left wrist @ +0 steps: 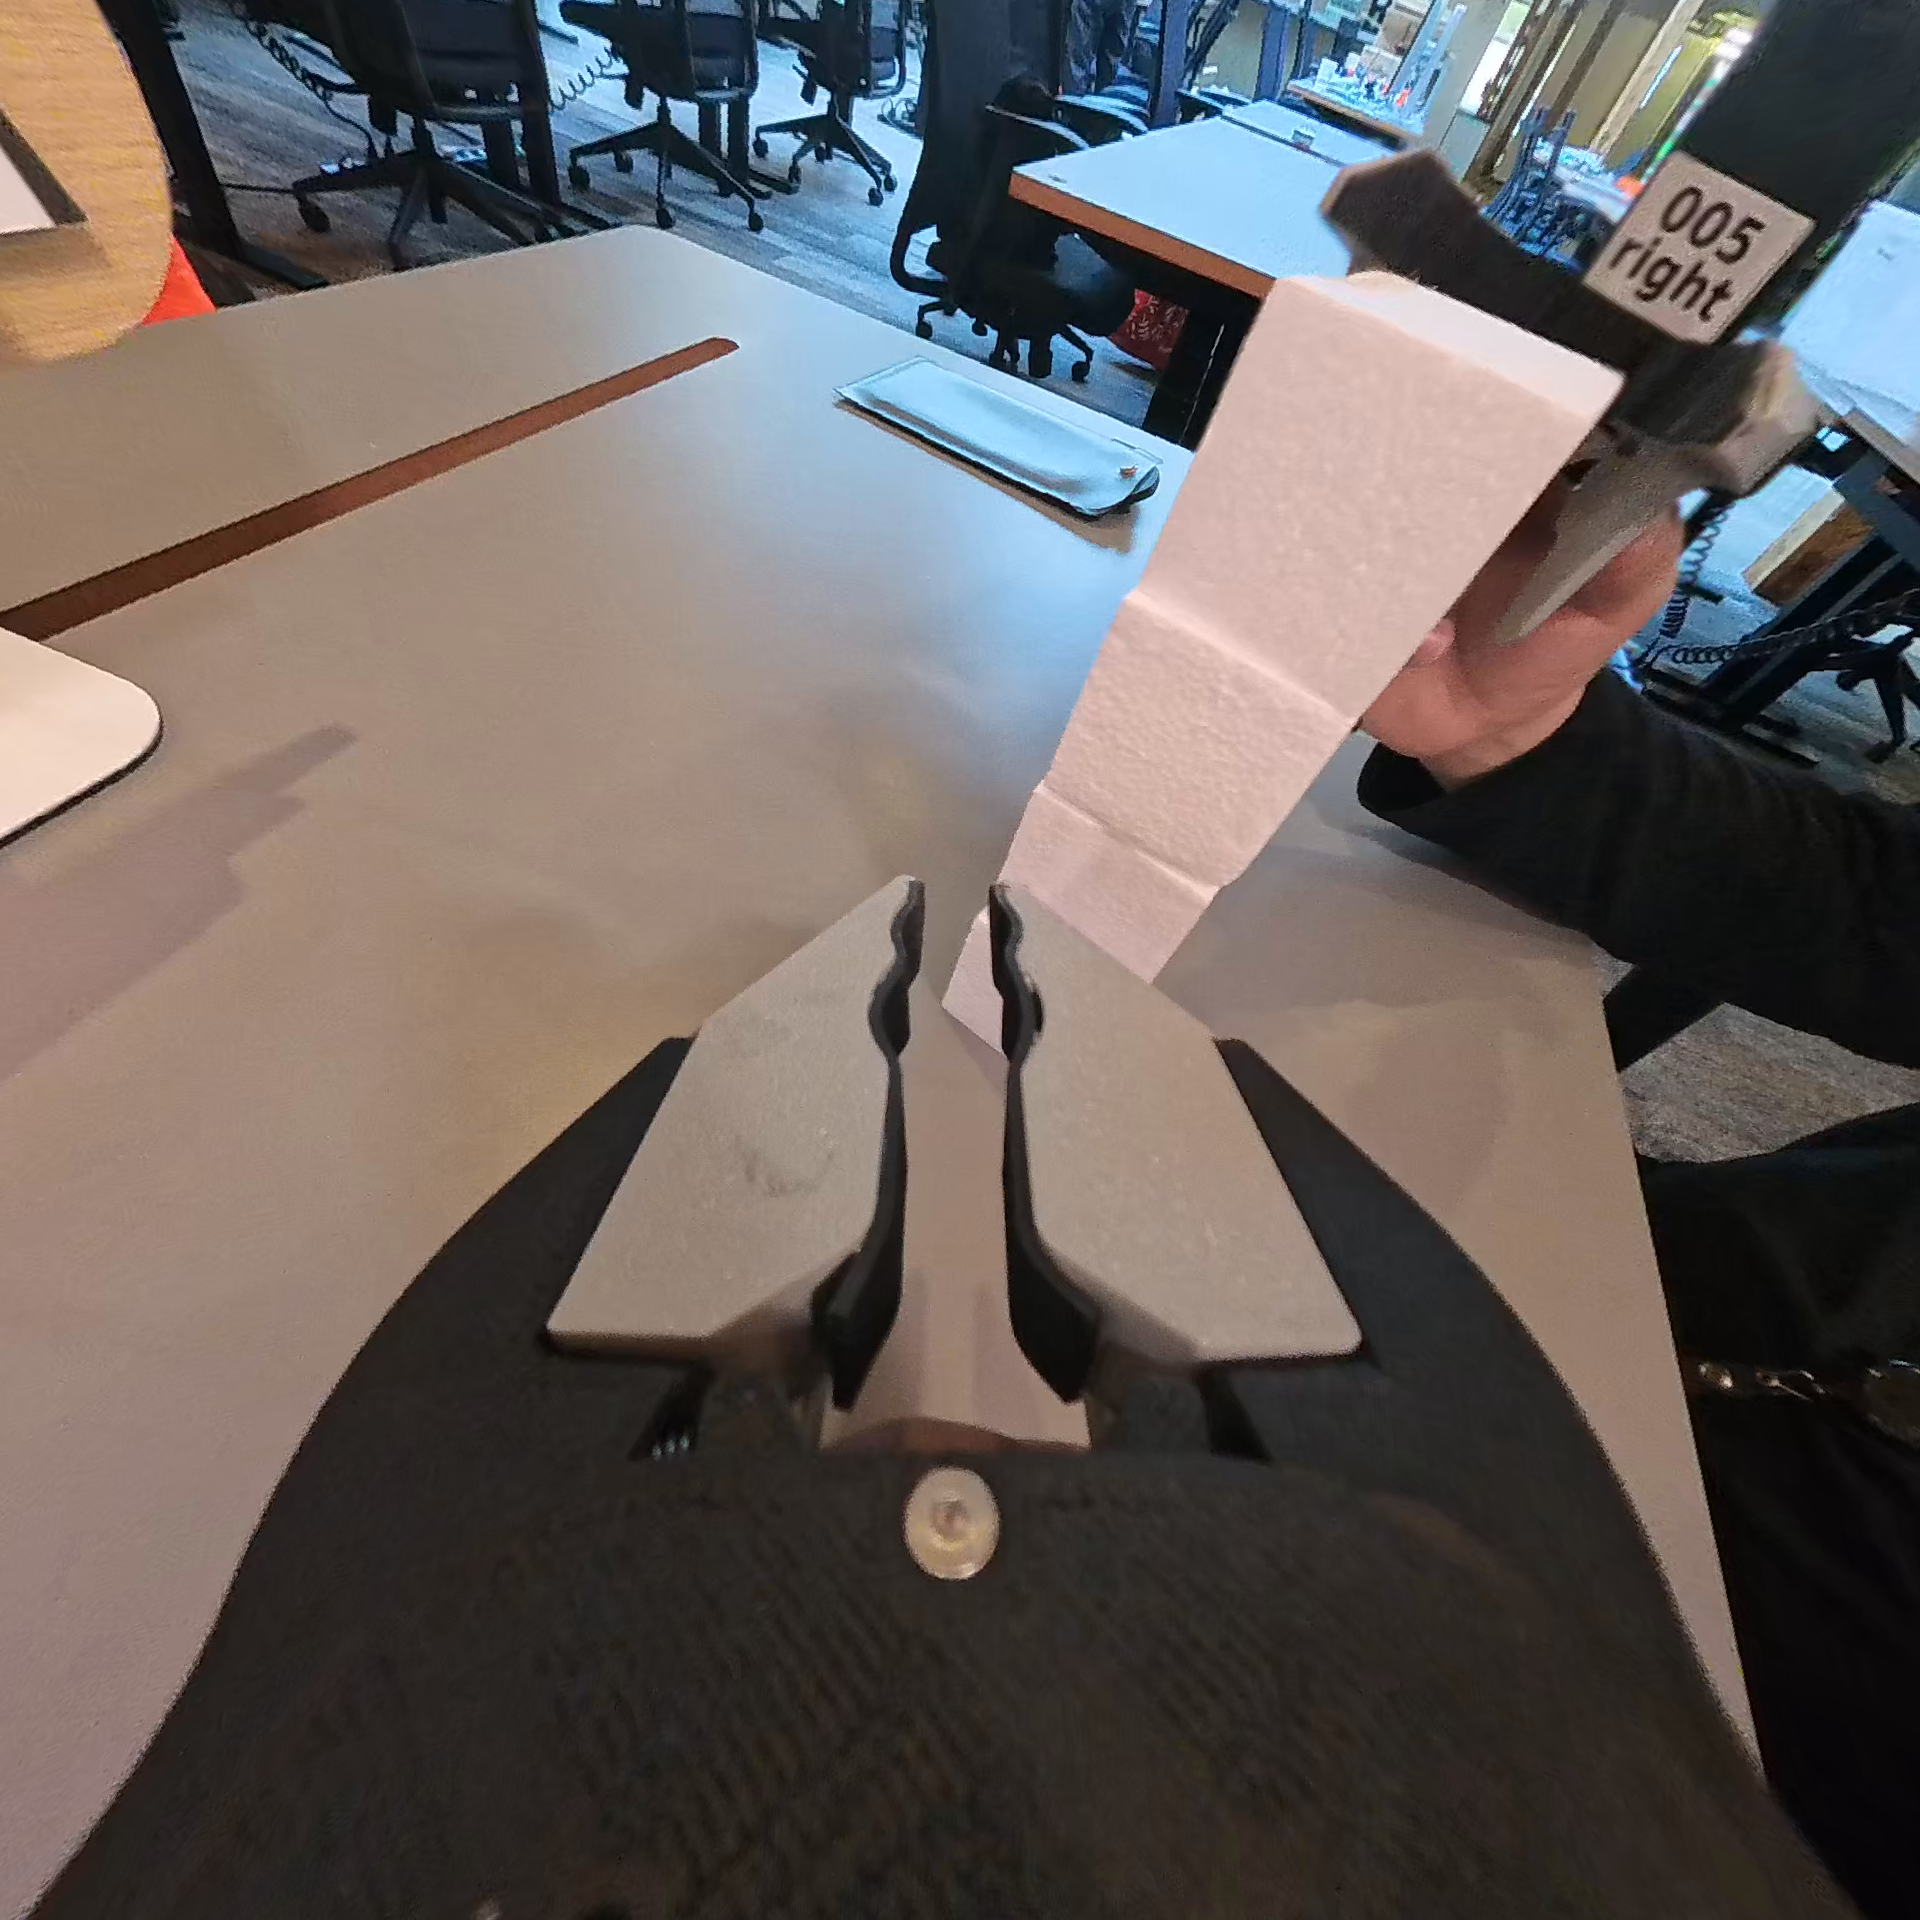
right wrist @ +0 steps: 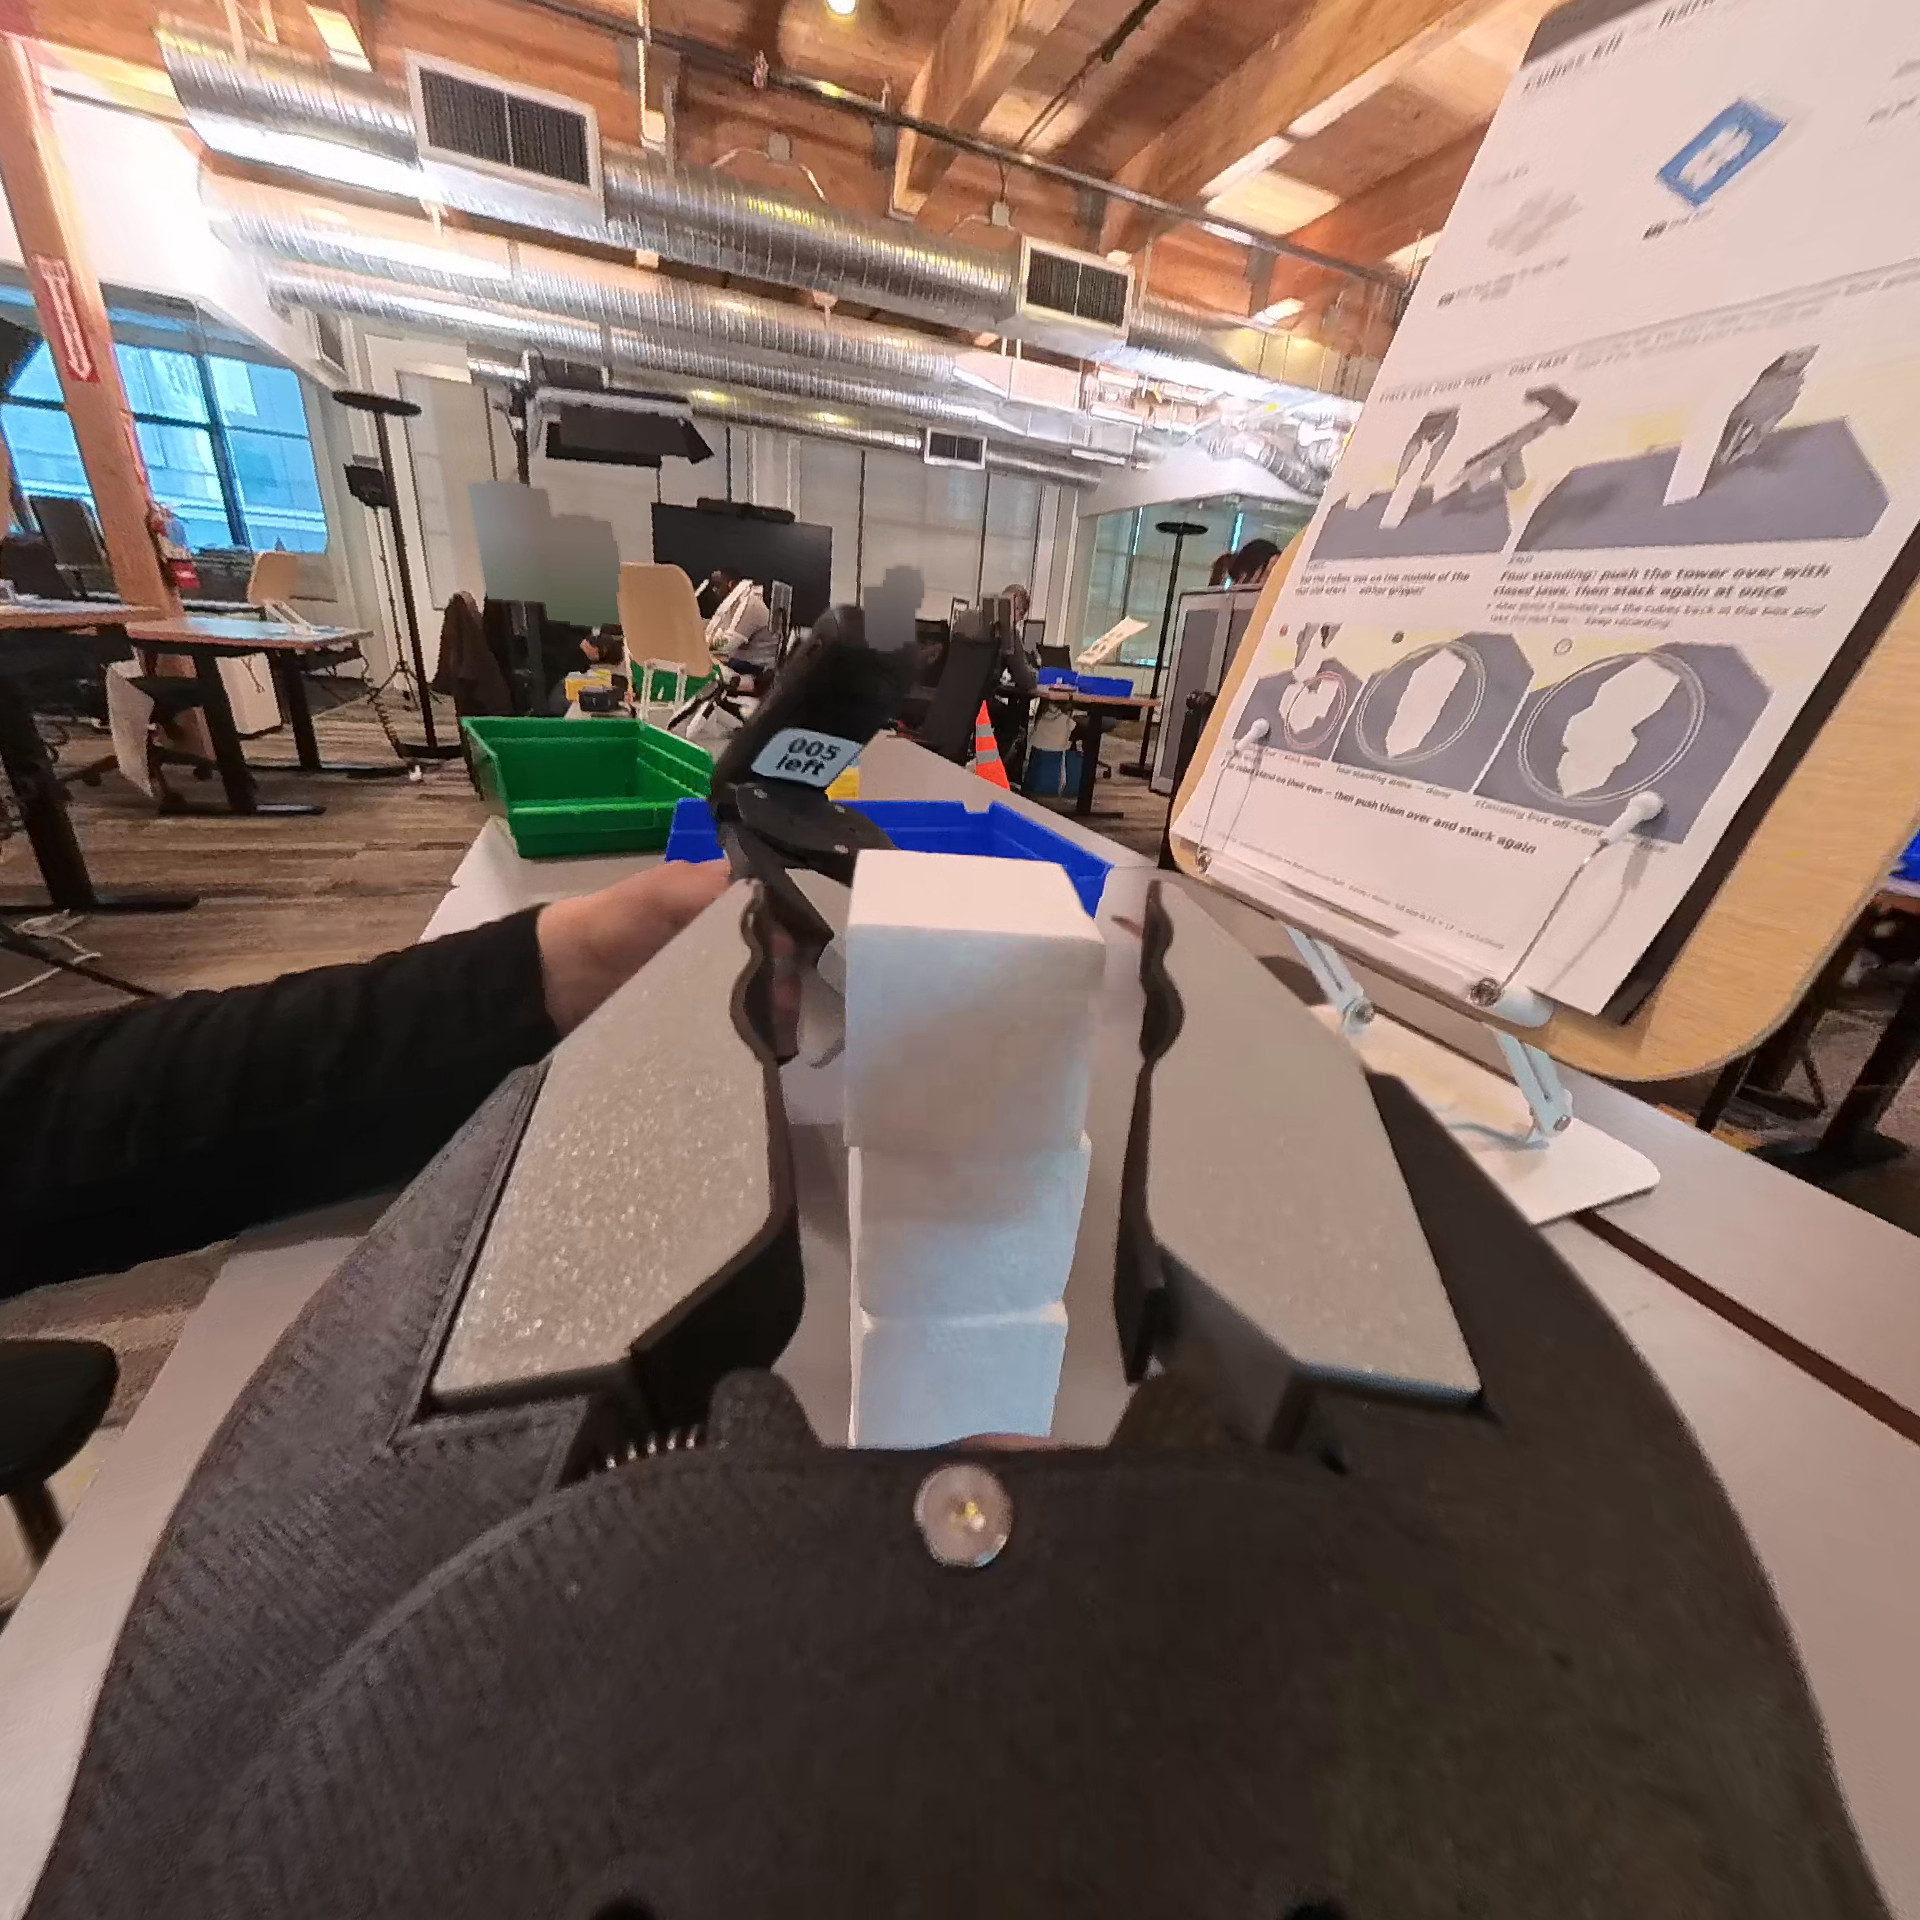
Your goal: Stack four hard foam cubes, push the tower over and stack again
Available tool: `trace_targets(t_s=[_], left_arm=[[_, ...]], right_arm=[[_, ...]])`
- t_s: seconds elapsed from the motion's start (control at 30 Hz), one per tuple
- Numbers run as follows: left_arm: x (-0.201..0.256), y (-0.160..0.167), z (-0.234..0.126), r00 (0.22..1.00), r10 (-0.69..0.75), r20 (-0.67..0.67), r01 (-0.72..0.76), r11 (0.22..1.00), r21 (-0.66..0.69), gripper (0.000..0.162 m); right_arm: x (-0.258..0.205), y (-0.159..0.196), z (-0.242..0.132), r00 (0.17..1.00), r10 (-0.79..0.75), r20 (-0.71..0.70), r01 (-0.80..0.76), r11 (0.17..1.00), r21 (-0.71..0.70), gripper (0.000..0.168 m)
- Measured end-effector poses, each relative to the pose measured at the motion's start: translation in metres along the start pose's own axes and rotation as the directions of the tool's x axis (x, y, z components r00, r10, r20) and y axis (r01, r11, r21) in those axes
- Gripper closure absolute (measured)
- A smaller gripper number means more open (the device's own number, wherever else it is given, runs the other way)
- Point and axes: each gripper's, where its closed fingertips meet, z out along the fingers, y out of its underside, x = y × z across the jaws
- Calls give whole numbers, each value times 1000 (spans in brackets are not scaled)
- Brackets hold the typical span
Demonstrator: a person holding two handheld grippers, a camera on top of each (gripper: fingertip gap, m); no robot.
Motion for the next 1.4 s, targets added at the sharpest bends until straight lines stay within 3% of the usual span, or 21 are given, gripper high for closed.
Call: trace_targets(t_s=[0.17,0.27,0.37,0.4,0.47,0.57,0.73,1.03,1.4], left_arm=[[0,3,1,1000,-21,-11,21,1000,-8,152],[3,7,4,1000,-9,-27,8,999,-32,154],[10,7,5,999,27,-46,-29,999,-39,156],[12,6,5,998,41,-56,-43,998,-36,158],[19,5,5,995,61,-82,-65,997,-37,162],[29,8,2,988,94,-121,-103,992,-67,162],[12,34,-8,986,150,-69,-163,951,-264,162],[48,10,25,951,200,-236,-282,876,-392,162],[77,-13,64,920,271,-282,-375,819,-435,162]], right_arm=[[8,-27,-21,997,-39,-66,46,993,105,107],[12,-28,-36,995,-55,-78,62,995,83,121],[6,-2,-53,984,-175,-8,174,980,-92,162],[6,11,-59,976,-218,16,217,962,-168,168],[10,40,-74,972,-226,62,234,920,-315,168],[2,82,-99,982,-85,170,159,858,-488,168],[-5,127,-144,967,30,252,157,708,-689,168],[3,127,-150,973,17,231,153,703,-695,167],[9,116,-161,974,-12,224,165,715,-679,163]])
